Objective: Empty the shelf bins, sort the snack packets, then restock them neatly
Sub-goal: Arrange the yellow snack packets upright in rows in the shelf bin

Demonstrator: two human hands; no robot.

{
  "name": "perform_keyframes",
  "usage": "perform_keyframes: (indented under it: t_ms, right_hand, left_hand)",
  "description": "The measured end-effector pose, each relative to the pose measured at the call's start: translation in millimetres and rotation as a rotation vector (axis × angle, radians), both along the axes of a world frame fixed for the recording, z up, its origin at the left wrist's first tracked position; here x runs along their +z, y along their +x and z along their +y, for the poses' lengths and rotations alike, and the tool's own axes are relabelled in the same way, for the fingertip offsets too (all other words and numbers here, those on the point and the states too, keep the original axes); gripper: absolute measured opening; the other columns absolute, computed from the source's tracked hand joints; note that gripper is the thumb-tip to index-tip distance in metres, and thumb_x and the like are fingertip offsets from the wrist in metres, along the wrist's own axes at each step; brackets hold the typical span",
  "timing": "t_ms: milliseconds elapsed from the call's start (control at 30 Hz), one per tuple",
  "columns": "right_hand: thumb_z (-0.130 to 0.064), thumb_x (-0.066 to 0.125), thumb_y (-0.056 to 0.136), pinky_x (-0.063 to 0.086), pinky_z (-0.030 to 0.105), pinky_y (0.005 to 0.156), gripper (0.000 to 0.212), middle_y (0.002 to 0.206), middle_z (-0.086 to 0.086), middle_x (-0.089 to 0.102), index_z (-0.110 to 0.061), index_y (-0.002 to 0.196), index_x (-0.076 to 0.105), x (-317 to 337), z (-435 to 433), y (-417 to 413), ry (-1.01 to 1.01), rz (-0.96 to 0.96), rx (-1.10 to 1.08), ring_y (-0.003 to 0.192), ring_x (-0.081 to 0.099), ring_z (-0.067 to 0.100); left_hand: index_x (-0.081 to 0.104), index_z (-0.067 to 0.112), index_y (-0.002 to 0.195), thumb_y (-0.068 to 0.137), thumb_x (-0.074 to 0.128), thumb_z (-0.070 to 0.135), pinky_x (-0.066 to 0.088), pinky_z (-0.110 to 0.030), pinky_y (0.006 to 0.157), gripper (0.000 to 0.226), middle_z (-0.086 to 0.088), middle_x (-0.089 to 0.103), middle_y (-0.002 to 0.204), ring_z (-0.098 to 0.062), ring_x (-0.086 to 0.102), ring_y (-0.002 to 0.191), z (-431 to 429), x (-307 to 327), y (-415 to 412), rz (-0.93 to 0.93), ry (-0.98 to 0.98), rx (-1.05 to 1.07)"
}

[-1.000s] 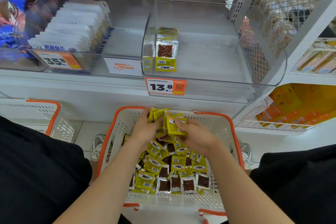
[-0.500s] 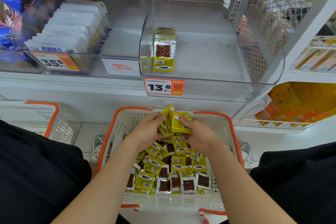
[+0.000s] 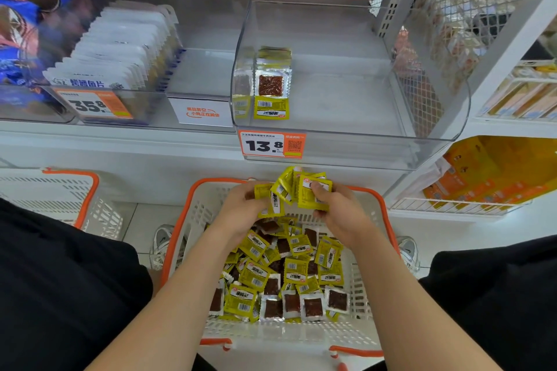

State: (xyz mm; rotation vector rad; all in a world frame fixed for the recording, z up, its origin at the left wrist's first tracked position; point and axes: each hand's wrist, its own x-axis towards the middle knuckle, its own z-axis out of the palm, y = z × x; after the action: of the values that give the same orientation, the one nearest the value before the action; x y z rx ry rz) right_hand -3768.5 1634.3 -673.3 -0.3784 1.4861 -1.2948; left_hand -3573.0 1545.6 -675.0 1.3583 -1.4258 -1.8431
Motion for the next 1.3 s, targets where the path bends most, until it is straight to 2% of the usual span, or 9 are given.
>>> perform_keyframes:
  t_ms: [67, 167, 333, 500, 633, 767, 867, 1167, 1300]
  right_hand:
    - [-0.031, 0.069, 0.098, 0.055, 0.051, 0.101, 0.020, 0.115, 0.005, 0.077, -0.022, 0.115, 0.076, 6.1, 3.3, -1.0, 0.010, 0.139, 0.158, 0.112, 0.071, 0.031]
    - [-0.026, 0.065, 0.102, 0.055, 0.047, 0.102, 0.017, 0.111, -0.002, 0.079, -0.025, 0.116, 0.075, 16.7, 4.2, 4.9, -0.014, 0.252, 0.308, 0.107, 0.074, 0.022]
    - [-0.023, 0.063, 0.105, 0.056, 0.041, 0.101, 0.015, 0.106, -0.007, 0.079, -0.026, 0.116, 0.072, 28.9, 4.9, 10.8, -0.025, 0.372, 0.365, 0.099, 0.075, 0.011]
    - [-0.021, 0.061, 0.106, 0.058, 0.043, 0.099, 0.022, 0.114, -0.001, 0.078, -0.021, 0.126, 0.070, 28.5, 2.3, 16.1, -0.060, 0.307, 0.410, 0.106, 0.075, 0.018]
    - [-0.021, 0.059, 0.107, 0.061, 0.036, 0.091, 0.016, 0.106, -0.004, 0.080, -0.022, 0.115, 0.073, 27.6, 2.5, 20.2, -0.025, 0.322, 0.351, 0.098, 0.076, 0.015]
    - [-0.027, 0.064, 0.102, 0.060, 0.058, 0.092, 0.020, 0.106, 0.007, 0.079, -0.015, 0.116, 0.071, 17.8, -3.2, 22.4, 0.056, 0.210, 0.129, 0.095, 0.077, 0.028]
    - [-0.016, 0.064, 0.103, 0.060, 0.051, 0.094, 0.022, 0.107, 0.015, 0.077, -0.001, 0.118, 0.068, 15.8, -9.6, 24.0, 0.106, -0.005, 0.015, 0.090, 0.076, 0.030]
    - [-0.019, 0.051, 0.110, 0.048, 0.026, 0.055, 0.025, 0.086, 0.016, 0.071, 0.000, 0.111, 0.067, 24.6, -12.4, 34.2, 0.098, -0.213, -0.007, 0.065, 0.064, 0.021]
    - [-0.027, 0.041, 0.112, 0.042, 0.021, 0.039, 0.034, 0.109, 0.015, 0.066, -0.009, 0.139, 0.053, 20.0, -18.3, 53.0, 0.167, -0.144, -0.101, 0.070, 0.060, 0.019]
  left_hand:
    - [0.077, 0.016, 0.111, 0.103, 0.059, 0.002, 0.058, -0.050, 0.098, 0.024, -0.006, 0.078, 0.106, -0.027, 0.074, 0.099, 0.4, 5.8, 0.1, 0.026, 0.013, 0.050]
    - [0.076, 0.014, 0.108, 0.102, 0.064, 0.009, 0.060, -0.047, 0.088, 0.014, -0.012, 0.076, 0.104, -0.027, 0.073, 0.088, 0.4, 10.7, -2.2, 0.090, 0.100, 0.124]
    - [0.070, 0.004, 0.122, 0.096, 0.068, 0.003, 0.059, -0.045, 0.090, 0.026, -0.017, 0.076, 0.116, -0.032, 0.075, 0.102, 0.5, 18.8, 1.0, 0.161, 0.130, -0.024]
    - [0.066, 0.005, 0.134, 0.081, 0.061, -0.021, 0.052, -0.055, 0.106, 0.059, -0.024, 0.070, 0.129, -0.040, 0.067, 0.122, 2.7, 13.0, 0.4, 0.248, 0.181, -0.183]
    - [0.066, 0.005, 0.135, 0.092, 0.052, -0.020, 0.047, -0.059, 0.111, 0.052, -0.025, 0.068, 0.131, -0.040, 0.066, 0.124, 2.6, 8.3, 0.1, 0.279, 0.214, -0.175]
    - [0.063, 0.006, 0.136, 0.100, 0.047, -0.012, 0.039, -0.072, 0.111, 0.043, -0.024, 0.070, 0.129, -0.044, 0.066, 0.121, 4.2, 6.3, -8.4, 0.276, 0.226, -0.053]
    - [0.061, 0.009, 0.138, 0.104, 0.045, -0.005, 0.057, -0.060, 0.097, 0.040, -0.023, 0.070, 0.128, -0.040, 0.071, 0.113, 8.3, 10.8, -20.1, 0.357, 0.230, 0.090]
    - [0.060, 0.016, 0.135, 0.107, 0.039, 0.000, 0.060, -0.040, 0.078, 0.038, -0.016, 0.074, 0.113, -0.029, 0.073, 0.098, 12.1, 15.3, -22.7, 0.445, 0.189, 0.121]
    - [0.057, 0.028, 0.134, 0.099, 0.052, 0.014, 0.053, -0.038, 0.075, 0.038, -0.012, 0.066, 0.114, -0.026, 0.066, 0.099, 27.7, 22.1, -32.7, 0.407, 0.145, 0.040]
